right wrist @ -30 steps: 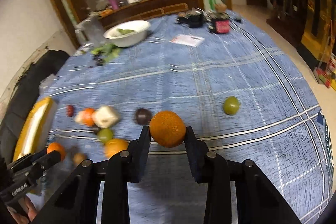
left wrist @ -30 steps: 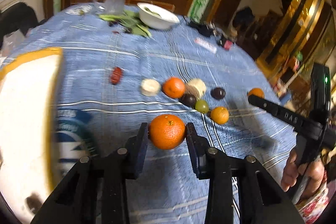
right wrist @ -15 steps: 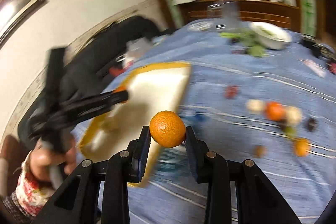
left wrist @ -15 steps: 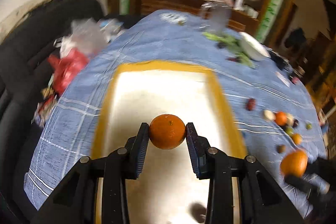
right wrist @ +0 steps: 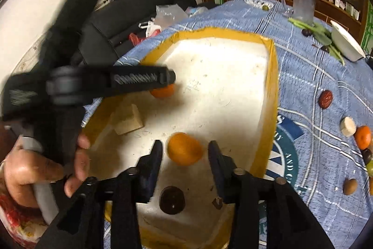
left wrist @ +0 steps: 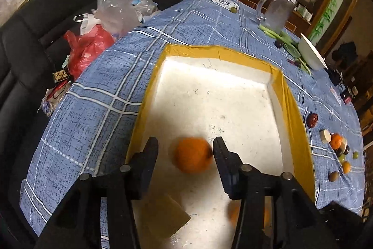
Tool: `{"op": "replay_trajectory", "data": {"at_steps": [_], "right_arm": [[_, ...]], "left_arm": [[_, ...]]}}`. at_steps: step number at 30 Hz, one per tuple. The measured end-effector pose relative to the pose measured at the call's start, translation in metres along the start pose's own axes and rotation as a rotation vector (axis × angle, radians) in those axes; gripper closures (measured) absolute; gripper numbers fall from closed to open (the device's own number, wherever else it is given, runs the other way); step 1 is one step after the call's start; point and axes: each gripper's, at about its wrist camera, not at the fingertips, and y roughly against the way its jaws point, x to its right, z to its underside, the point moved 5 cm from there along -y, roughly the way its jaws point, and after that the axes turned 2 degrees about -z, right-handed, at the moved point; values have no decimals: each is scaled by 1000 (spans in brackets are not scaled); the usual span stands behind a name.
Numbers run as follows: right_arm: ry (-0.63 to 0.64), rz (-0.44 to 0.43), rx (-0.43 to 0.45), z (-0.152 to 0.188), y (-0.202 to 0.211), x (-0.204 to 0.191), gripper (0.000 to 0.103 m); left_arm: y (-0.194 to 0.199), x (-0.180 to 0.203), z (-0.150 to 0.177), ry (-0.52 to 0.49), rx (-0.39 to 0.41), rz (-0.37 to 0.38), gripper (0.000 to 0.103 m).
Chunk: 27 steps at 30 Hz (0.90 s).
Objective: Organize fruits
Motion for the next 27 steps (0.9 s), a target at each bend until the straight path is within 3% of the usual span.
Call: {"op": "replay_trajectory", "data": {"at_steps": [6, 12, 16, 18, 24, 27], "right_arm": [[-59, 1, 98, 6, 50, 25, 50], [-213, 117, 170, 43, 114, 122, 50], [-343, 258, 179, 74, 147, 201, 50], [-399, 287, 187, 85, 155, 229, 51], [-475, 270, 190, 92, 151, 270, 51], [-500, 227, 196, 89, 144, 280, 51]], "left_arm": [[29, 9, 1, -19, 70, 12, 51], [80, 84, 9, -127, 156, 157, 29], [79, 148, 16, -163, 104, 303, 29], [70, 174, 20, -182, 75, 339, 29], [29, 255, 33, -244, -27, 396, 29], [6, 280, 33, -263, -39, 386, 36]]}}
